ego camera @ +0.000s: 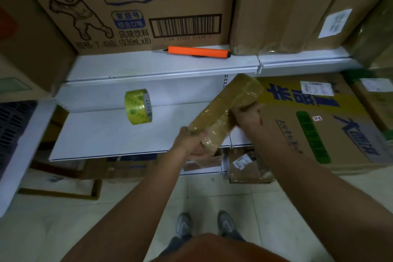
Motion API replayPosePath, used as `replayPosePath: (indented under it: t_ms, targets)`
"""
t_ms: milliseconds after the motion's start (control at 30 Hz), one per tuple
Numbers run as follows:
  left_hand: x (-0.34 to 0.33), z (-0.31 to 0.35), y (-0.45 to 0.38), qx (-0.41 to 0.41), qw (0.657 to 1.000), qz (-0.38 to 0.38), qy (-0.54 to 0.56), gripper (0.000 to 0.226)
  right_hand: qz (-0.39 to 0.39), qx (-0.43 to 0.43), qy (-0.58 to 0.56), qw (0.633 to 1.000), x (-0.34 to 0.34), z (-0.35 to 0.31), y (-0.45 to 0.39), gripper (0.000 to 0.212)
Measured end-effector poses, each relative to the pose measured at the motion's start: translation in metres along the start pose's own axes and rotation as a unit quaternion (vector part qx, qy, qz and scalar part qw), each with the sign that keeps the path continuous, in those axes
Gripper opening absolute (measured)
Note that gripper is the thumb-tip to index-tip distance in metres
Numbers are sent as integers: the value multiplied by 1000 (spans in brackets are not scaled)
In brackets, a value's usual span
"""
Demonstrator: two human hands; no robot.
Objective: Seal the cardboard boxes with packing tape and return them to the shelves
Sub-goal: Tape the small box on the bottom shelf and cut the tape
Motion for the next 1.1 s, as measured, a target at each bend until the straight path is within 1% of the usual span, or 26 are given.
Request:
replayPosePath:
  t_ms: [33, 67, 133, 167, 200, 267, 300, 367, 433, 567, 600, 667, 767, 833, 967, 1000, 1033, 1067, 1100]
  targets:
    - [-5, 3, 4, -6, 999, -4, -37, 101, -27, 8, -3, 1000, -15, 3, 11, 95]
    - [-8, 8, 9, -20, 996, -6, -89, 91, -48, 33, -6, 998, -28, 5, 23, 90]
    - [-11, 7, 9, -32, 979, -25, -200, 86, -86, 80, 20, 993, -45, 7, 35, 87]
    - [-11, 7, 9, -32, 973, -30, -225, 85, -106, 86, 47, 990, -50, 7, 38, 87]
    - [-12, 6, 7, -34, 975, -29, -220, 85, -118, 86, 75, 986, -53, 7, 39, 87]
    - [-11, 10, 7, -57, 986, 4, -156, 83, -121, 98, 128, 979, -55, 1, 43, 81]
    - [-11, 14, 8, -76, 989, 24, -126, 78, -126, 109, 137, 976, -56, -4, 46, 71]
    - [-6, 21, 12, -107, 987, 61, -105, 63, -144, 137, 137, 971, -57, -16, 52, 51]
    - [2, 27, 10, -126, 985, 71, -90, 57, -149, 148, 136, 968, -58, -24, 54, 41]
    - [17, 23, 3, -123, 988, 53, -83, 74, -158, 139, 132, 969, -64, -17, 60, 44]
    - [20, 18, 4, -121, 988, 55, -79, 73, -165, 133, 129, 969, -66, -11, 62, 47]
    - [22, 13, 7, -132, 986, 51, -85, 65, -175, 118, 122, 970, -68, 0, 63, 52]
    - [20, 19, 3, -185, 977, 51, -98, 61, -170, 113, 104, 973, -69, 0, 63, 49]
    - [19, 23, -4, -192, 976, 50, -87, 59, -155, 118, 107, 975, -69, -7, 60, 47]
    - [24, 14, -9, -130, 991, 4, 6, 61, -123, 129, 150, 972, -67, -16, 48, 47]
    - [29, 9, -9, -119, 993, 2, 6, 61, -111, 139, 165, 970, -66, -18, 46, 48]
    - [39, 2, -9, -112, 994, 18, 5, 58, -96, 159, 181, 966, -65, -21, 47, 51]
    - [54, -5, -7, -106, 992, 62, 13, 52, -82, 184, 198, 959, -65, -24, 49, 55]
    - [74, -12, -3, -99, 986, 131, 21, 44, -70, 207, 221, 950, -66, -26, 52, 60]
Point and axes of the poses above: each hand's wrist, its own y-axis away from the middle knuckle, its own x-axis out of the back of the hand, z = x × y, the point moved 8 cm from there along -y, towards the middle knuckle, and after that the axes turned 11 degrees about -x, right-handed, at the moved point
